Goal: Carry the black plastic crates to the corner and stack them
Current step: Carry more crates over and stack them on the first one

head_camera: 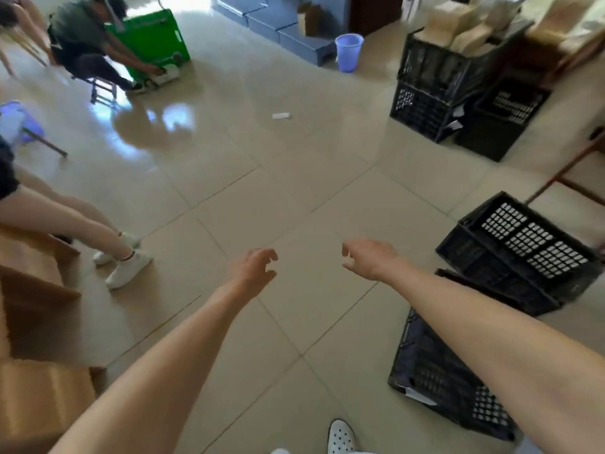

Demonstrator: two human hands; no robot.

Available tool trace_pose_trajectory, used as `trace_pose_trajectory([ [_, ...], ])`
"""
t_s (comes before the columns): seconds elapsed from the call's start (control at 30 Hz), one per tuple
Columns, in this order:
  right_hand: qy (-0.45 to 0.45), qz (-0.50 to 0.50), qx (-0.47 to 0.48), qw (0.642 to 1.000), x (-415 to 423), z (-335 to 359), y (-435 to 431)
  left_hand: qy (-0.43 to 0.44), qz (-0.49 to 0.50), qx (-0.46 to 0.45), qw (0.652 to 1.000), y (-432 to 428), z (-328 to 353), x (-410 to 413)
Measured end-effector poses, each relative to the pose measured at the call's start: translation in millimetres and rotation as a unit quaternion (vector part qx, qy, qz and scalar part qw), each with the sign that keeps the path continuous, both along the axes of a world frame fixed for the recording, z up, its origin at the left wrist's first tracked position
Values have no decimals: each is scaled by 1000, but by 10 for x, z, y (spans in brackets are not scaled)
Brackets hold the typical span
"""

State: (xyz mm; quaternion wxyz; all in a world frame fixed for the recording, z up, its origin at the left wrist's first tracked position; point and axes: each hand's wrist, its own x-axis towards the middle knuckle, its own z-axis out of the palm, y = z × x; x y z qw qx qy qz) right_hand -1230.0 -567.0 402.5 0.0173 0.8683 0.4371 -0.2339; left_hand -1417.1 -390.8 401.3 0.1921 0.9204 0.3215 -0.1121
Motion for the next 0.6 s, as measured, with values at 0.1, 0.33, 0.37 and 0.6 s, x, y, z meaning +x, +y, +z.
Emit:
trace_pose_trajectory([
  [0.1,6,-50,-19,999,472,-95,-84,1,-64,-2,998,130,-111,702],
  [0.33,8,-179,-28,983,1530,-254,7,-11,-211,4,977,556,-261,2460],
  [0.37,15,-197,-35,980,1661,-269,5,-13,-230,4,973,592,-261,2728],
  [0.6,57,-358,-6,932,2616,-495,-358,-22,-373,2,928,337,-436,4469],
])
